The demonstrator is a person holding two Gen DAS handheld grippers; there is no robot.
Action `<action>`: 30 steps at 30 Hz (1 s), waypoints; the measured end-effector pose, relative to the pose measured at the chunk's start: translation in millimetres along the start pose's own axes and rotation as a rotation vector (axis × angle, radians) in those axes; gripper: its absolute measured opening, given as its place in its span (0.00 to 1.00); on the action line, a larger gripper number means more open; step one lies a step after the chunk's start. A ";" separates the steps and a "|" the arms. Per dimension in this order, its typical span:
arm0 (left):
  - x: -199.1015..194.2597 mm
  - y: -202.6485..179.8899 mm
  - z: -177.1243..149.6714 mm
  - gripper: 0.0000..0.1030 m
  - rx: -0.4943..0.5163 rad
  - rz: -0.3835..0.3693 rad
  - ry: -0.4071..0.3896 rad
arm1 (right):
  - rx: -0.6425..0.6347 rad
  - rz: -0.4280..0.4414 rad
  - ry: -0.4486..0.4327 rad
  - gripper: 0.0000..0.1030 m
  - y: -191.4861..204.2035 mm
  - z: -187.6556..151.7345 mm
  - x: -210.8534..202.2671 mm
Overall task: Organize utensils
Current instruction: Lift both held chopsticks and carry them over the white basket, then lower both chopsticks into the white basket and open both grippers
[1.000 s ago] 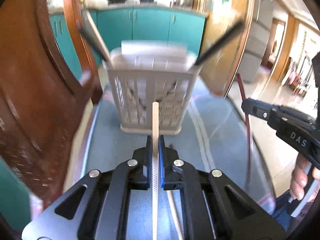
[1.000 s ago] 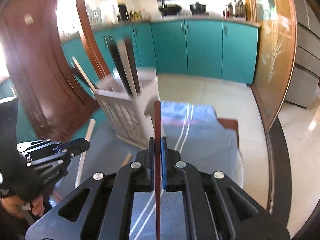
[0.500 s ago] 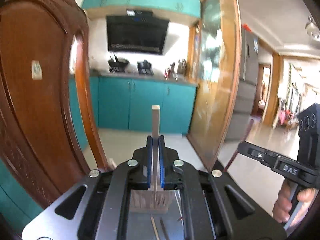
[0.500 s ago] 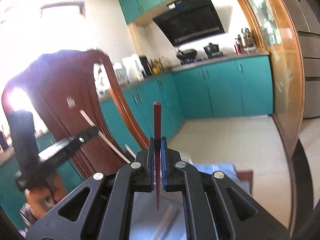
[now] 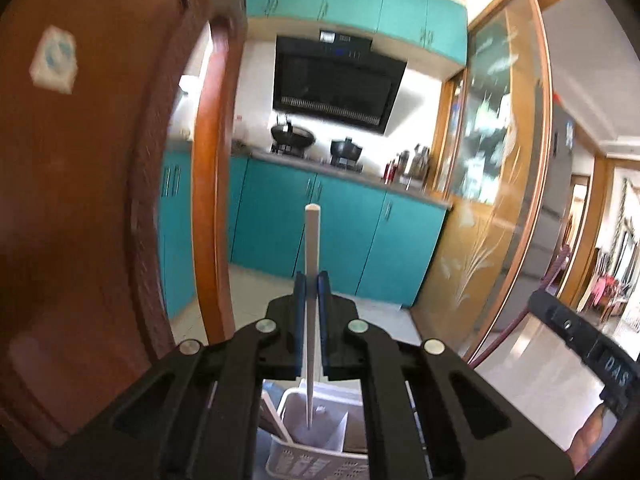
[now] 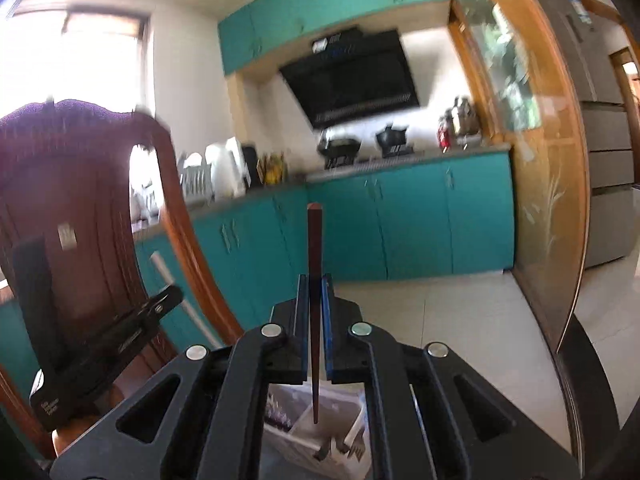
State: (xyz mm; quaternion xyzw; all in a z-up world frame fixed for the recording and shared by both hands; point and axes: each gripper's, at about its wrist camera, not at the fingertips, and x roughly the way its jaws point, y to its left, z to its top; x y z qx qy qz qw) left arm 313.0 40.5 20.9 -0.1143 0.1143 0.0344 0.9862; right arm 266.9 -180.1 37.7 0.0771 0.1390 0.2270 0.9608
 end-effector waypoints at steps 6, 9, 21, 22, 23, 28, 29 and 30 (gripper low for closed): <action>10.4 -17.7 -21.3 0.07 0.098 0.034 0.052 | -0.034 -0.024 0.063 0.06 4.3 -10.6 16.7; 10.3 -20.0 -28.6 0.07 0.112 0.031 0.077 | -0.029 -0.030 0.077 0.08 4.2 -13.3 18.1; -14.2 -19.8 -32.2 0.33 0.116 0.006 0.054 | -0.053 0.004 -0.042 0.32 12.6 -2.2 -40.4; -18.9 -19.5 -32.7 0.36 0.118 0.010 0.044 | -0.051 0.011 -0.048 0.33 12.4 -3.8 -47.0; -23.6 -19.2 -33.3 0.37 0.119 0.016 0.032 | -0.048 0.020 -0.050 0.33 12.0 -6.3 -52.9; -54.7 -9.5 -54.1 0.41 0.106 0.034 -0.035 | -0.023 0.037 -0.025 0.33 -4.3 -55.9 -75.1; -59.8 -7.4 -61.0 0.42 0.112 0.047 -0.042 | -0.020 0.038 -0.009 0.34 -9.1 -69.1 -75.4; -64.2 -5.2 -69.0 0.45 0.121 0.060 -0.043 | -0.018 0.034 0.045 0.36 -17.4 -93.5 -71.3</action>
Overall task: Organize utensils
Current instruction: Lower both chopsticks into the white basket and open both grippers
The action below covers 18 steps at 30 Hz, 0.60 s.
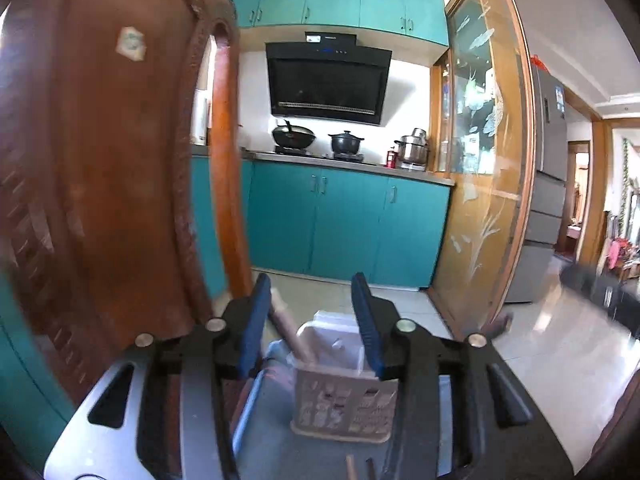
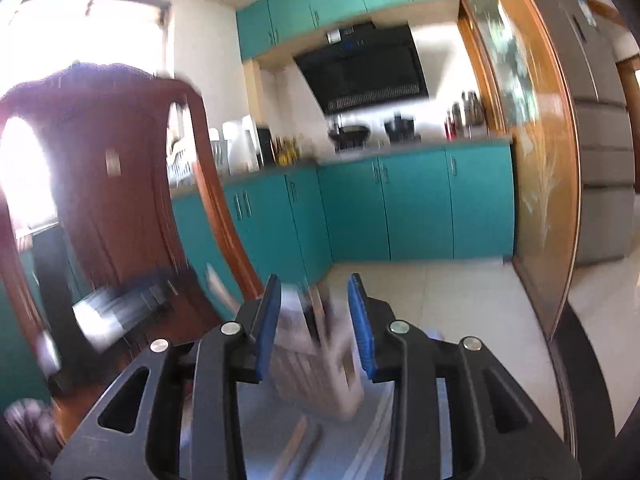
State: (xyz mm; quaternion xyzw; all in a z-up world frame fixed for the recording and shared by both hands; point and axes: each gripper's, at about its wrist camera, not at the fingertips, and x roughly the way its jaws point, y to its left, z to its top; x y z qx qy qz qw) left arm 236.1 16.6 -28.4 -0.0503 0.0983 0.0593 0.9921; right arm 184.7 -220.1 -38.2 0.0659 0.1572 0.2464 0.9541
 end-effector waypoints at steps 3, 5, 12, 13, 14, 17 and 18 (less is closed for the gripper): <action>-9.8 6.2 -26.6 0.52 0.025 0.028 0.053 | 0.051 -0.044 0.304 0.39 -20.1 -58.1 38.1; -12.2 11.6 -41.3 0.55 0.030 0.047 0.110 | 0.074 -0.064 0.465 0.39 -25.3 -83.5 61.6; -2.0 19.8 -71.0 0.71 0.023 0.039 0.295 | -0.023 -0.097 0.629 0.39 1.2 -132.3 105.7; -2.3 17.8 -72.8 0.72 0.045 0.054 0.292 | -0.019 -0.093 0.633 0.39 3.7 -135.5 108.4; -3.0 17.3 -74.3 0.72 0.057 0.064 0.289 | -0.021 -0.087 0.639 0.39 7.7 -138.5 112.6; -4.1 19.5 -76.2 0.73 0.064 0.075 0.291 | -0.045 -0.092 0.643 0.40 18.4 -147.7 123.3; -3.8 21.2 -75.7 0.74 0.056 0.076 0.294 | -0.045 -0.095 0.636 0.41 20.2 -148.2 126.4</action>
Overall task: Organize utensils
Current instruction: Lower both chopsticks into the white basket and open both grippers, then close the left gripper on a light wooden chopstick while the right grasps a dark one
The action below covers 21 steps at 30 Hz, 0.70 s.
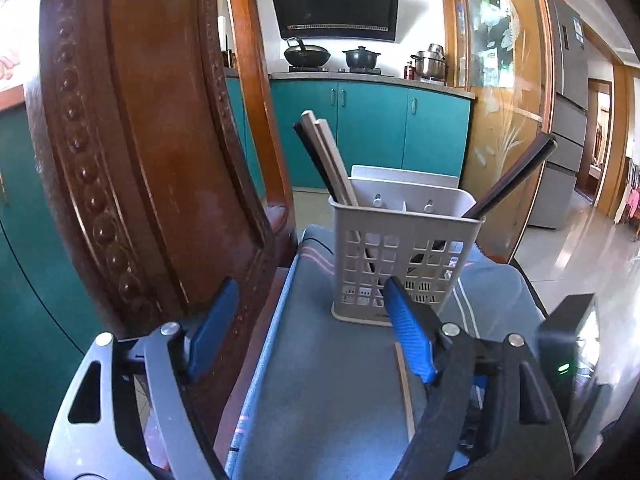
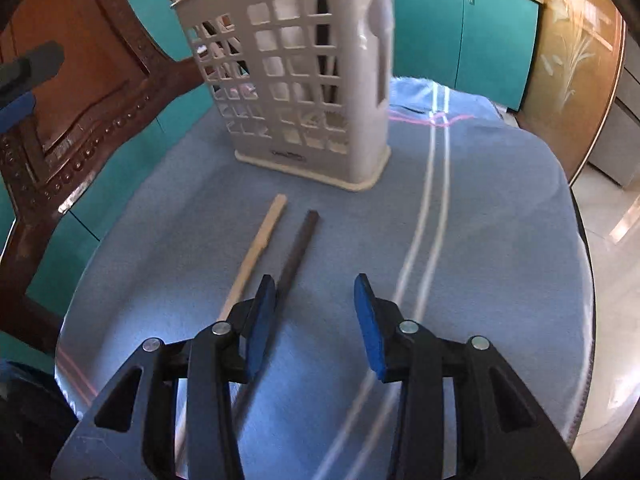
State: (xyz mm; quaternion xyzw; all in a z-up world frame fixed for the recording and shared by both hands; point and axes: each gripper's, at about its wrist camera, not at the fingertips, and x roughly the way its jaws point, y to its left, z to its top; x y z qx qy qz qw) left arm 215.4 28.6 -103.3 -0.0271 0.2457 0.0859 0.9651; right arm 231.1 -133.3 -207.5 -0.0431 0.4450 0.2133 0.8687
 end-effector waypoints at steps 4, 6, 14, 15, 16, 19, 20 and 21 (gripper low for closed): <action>0.4 8.4 1.6 0.74 -0.018 0.015 0.009 | -0.032 -0.048 -0.013 0.41 11.9 3.1 7.0; 0.4 14.3 1.2 0.75 -0.033 0.016 0.015 | -0.048 -0.065 -0.011 0.39 15.8 4.1 10.3; 8.6 17.8 -4.1 0.75 -0.041 0.018 0.065 | -0.002 -0.035 0.043 0.08 0.7 1.1 -2.4; 10.7 16.8 -5.2 0.75 -0.039 0.016 0.075 | 0.015 -0.031 0.054 0.07 -4.4 0.3 -4.6; 12.1 16.1 -5.7 0.75 -0.037 0.014 0.080 | 0.036 -0.027 0.065 0.07 -10.0 -0.4 -6.6; 15.1 11.8 -8.9 0.76 -0.019 0.011 0.099 | 0.108 -0.008 0.099 0.06 -30.7 -2.3 -13.0; 16.5 10.0 -10.5 0.76 -0.012 0.011 0.106 | 0.121 -0.007 0.105 0.06 -35.5 -2.5 -14.5; 17.5 8.8 -11.5 0.76 -0.008 0.012 0.112 | 0.136 -0.007 0.111 0.06 -41.8 -3.2 -16.8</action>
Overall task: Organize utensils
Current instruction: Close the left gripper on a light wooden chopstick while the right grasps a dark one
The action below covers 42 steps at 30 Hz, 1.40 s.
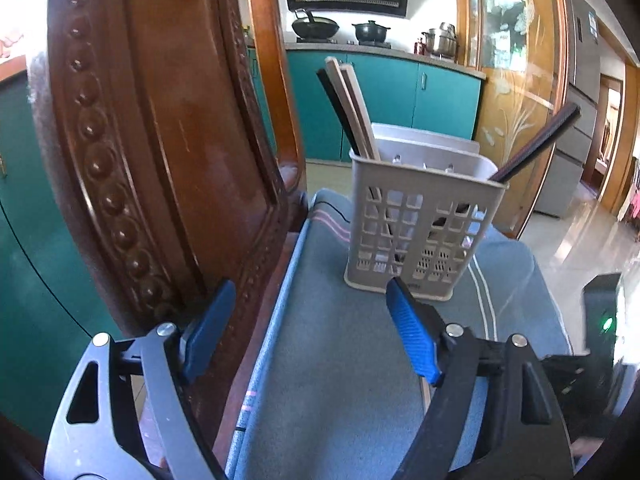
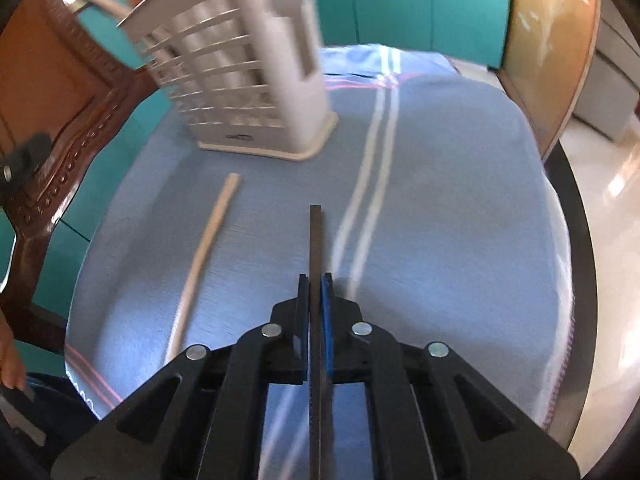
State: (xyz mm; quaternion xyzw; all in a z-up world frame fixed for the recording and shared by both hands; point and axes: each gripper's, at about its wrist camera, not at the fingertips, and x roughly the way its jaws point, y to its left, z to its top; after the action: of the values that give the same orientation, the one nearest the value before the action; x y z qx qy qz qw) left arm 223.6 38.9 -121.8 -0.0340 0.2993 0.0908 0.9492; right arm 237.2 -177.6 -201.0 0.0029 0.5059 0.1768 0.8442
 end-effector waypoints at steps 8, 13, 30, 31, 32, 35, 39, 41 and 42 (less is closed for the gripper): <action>13.9 -7.8 -7.0 0.77 0.013 0.021 0.061 | -0.041 -0.050 -0.003 0.06 -9.8 -2.4 -6.4; 20.8 -11.4 -11.5 0.78 0.025 0.017 0.087 | -0.111 -0.067 0.004 0.07 -1.6 -7.2 -7.5; 31.9 -37.4 -29.3 0.79 0.087 -0.067 0.155 | 0.049 -0.020 -0.087 0.24 -31.6 -0.3 -30.0; 35.6 -43.3 -33.3 0.79 0.102 -0.091 0.177 | 0.052 -0.022 -0.082 0.25 -31.9 2.2 -28.3; 38.6 -47.7 -36.6 0.79 0.112 -0.112 0.197 | 0.056 -0.024 -0.079 0.25 -30.6 3.1 -27.2; 53.3 -62.7 -45.7 0.78 0.135 -0.163 0.261 | 0.050 -0.014 -0.071 0.26 -29.6 4.2 -26.4; 66.0 -77.5 -51.8 0.64 0.167 -0.180 0.306 | 0.038 -0.020 -0.068 0.28 -28.6 2.4 -26.1; 70.3 -82.1 -54.5 0.59 0.173 -0.189 0.327 | 0.038 -0.026 -0.063 0.29 -29.8 1.8 -24.9; 71.8 -84.5 -57.2 0.56 0.173 -0.194 0.337 | 0.039 -0.030 -0.063 0.29 -30.5 1.6 -24.6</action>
State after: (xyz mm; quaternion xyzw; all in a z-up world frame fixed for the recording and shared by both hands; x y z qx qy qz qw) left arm 265.5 -39.9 -209.0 0.0044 0.4557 -0.0339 0.8895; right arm 237.1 -213.3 -184.9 0.0174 0.4825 0.1543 0.8620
